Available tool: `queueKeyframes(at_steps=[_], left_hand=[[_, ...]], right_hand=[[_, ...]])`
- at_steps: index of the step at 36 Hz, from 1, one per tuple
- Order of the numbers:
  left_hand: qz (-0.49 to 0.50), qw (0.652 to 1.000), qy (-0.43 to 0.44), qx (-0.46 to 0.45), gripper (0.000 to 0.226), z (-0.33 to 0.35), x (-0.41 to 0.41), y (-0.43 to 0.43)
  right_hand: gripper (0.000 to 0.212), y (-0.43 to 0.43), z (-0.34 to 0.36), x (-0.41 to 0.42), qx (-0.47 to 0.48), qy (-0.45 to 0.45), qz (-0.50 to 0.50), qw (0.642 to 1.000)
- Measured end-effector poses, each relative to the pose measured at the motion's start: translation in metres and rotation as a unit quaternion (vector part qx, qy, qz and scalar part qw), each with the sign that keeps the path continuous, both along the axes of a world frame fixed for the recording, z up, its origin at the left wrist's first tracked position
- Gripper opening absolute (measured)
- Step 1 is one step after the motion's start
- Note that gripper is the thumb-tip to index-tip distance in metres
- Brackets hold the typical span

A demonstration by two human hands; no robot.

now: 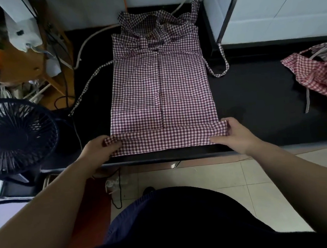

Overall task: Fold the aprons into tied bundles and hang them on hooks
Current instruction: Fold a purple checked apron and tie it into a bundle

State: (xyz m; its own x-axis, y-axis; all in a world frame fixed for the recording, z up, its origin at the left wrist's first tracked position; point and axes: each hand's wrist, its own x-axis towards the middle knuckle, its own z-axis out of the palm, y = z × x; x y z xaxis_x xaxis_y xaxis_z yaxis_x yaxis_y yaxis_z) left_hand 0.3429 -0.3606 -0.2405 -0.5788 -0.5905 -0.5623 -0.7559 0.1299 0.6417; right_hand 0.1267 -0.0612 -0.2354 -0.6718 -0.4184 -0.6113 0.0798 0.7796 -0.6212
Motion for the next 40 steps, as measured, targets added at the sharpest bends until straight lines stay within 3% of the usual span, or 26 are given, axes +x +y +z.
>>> queueKeyframes(at_steps=[5, 11, 13, 15, 18, 21, 23, 25, 30, 35, 38, 40], left_hand=[[0.046, 0.994, -0.016, -0.096, 0.029, -0.011, 0.005, 0.007], [0.033, 0.974, -0.079, -0.211, 0.038, -0.016, 0.001, 0.015], [0.011, 0.963, -0.058, -0.263, 0.041, -0.017, 0.001, 0.017], [-0.080, 0.940, 0.003, -0.333, 0.034, -0.021, 0.005, 0.016], [-0.249, 0.913, 0.055, -0.319, 0.030, -0.027, 0.013, 0.008], [-0.317, 0.915, -0.021, -0.248, 0.055, -0.019, 0.018, 0.007], [-0.354, 0.901, -0.075, -0.240, 0.087, -0.015, 0.018, 0.009], [-0.352, 0.900, -0.076, -0.246, 0.096, -0.008, 0.016, 0.010], [-0.364, 0.892, -0.071, -0.259, 0.083, 0.001, 0.009, 0.013], [-0.398, 0.868, -0.075, -0.288, 0.068, -0.006, 0.017, 0.016], [-0.400, 0.869, -0.082, -0.280, 0.057, -0.009, 0.018, 0.016], [-0.385, 0.887, -0.065, -0.248, 0.048, -0.009, 0.016, 0.013]], right_hand=[[0.020, -0.003, -0.016, 0.005, 0.105, 0.119, 0.025, 0.987], [0.040, -0.008, -0.016, 0.018, 0.183, 0.220, 0.033, 0.958], [0.040, -0.006, -0.011, 0.022, 0.198, 0.312, 0.085, 0.925], [0.040, -0.005, -0.009, 0.025, 0.190, 0.349, 0.182, 0.900], [0.062, -0.004, -0.009, 0.026, 0.203, 0.237, 0.294, 0.904], [0.082, -0.002, -0.009, 0.025, 0.238, 0.193, 0.330, 0.893], [0.078, -0.001, -0.010, 0.024, 0.242, 0.205, 0.335, 0.887], [0.067, -0.003, -0.007, 0.024, 0.234, 0.200, 0.322, 0.895], [0.066, -0.006, 0.005, 0.019, 0.209, 0.193, 0.339, 0.897], [0.066, -0.002, 0.004, 0.028, 0.162, 0.157, 0.317, 0.921], [0.060, -0.004, 0.003, 0.033, 0.179, 0.157, 0.317, 0.918], [0.048, -0.005, 0.004, 0.030, 0.161, 0.160, 0.307, 0.924]])
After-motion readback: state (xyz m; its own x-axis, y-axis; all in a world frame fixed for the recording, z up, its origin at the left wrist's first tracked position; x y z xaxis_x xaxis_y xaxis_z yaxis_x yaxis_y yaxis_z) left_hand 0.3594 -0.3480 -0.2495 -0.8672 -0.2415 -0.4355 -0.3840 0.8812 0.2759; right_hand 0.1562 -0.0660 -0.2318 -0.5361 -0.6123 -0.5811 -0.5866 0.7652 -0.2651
